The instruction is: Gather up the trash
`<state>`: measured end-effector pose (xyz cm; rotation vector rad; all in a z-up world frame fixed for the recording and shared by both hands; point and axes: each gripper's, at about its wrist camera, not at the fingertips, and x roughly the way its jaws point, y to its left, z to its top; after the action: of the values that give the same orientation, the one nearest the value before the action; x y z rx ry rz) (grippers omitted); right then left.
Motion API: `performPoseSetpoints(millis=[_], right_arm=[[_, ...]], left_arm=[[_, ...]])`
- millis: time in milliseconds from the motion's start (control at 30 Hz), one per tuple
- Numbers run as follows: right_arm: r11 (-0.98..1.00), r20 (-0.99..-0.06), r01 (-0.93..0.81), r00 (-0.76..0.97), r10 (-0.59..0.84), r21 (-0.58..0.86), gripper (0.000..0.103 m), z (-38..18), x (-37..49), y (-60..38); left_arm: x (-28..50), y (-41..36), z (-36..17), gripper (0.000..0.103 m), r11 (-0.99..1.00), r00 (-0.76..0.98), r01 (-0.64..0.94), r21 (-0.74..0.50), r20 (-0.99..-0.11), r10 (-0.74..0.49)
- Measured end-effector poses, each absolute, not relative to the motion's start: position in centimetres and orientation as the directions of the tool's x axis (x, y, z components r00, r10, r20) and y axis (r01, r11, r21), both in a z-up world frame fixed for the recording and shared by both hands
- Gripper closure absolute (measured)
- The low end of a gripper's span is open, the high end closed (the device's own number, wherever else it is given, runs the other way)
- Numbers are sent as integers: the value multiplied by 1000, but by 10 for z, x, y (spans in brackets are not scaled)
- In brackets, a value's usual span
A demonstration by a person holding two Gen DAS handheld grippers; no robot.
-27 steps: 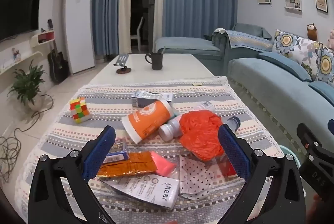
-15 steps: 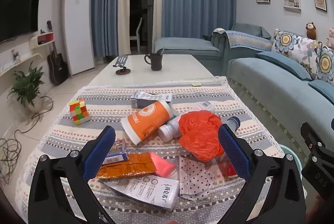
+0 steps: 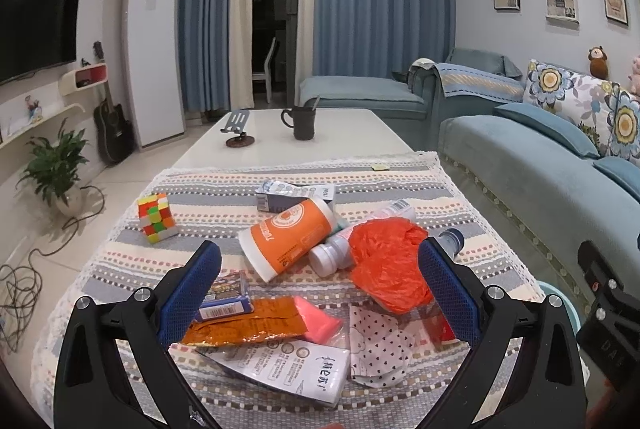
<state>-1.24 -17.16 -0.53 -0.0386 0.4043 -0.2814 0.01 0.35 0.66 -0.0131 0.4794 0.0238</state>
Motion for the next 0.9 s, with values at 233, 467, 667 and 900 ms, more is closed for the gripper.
performPoseSetpoints(millis=[233,467,667,900], right_arm=[[956,-376,267,879,-293,-120,7,-7,-12,-167],[958,-379,266,879,-288,-112,7,-7,-12,-166],[959,-386,266,878,-283,-98,7,-8,-11,-170],[955,-391,277,872,-296,-106,7,-14,-5,-173]], left_arm=[[-1,4,8,8,1000,889,-18,-5,-457,14],[-1,3,8,8,1000,890,-18,-1,-455,16],[-1,3,8,8,1000,891,-31,1,-454,28],[3,14,5,8,998,885,-11,-68,-465,-22]])
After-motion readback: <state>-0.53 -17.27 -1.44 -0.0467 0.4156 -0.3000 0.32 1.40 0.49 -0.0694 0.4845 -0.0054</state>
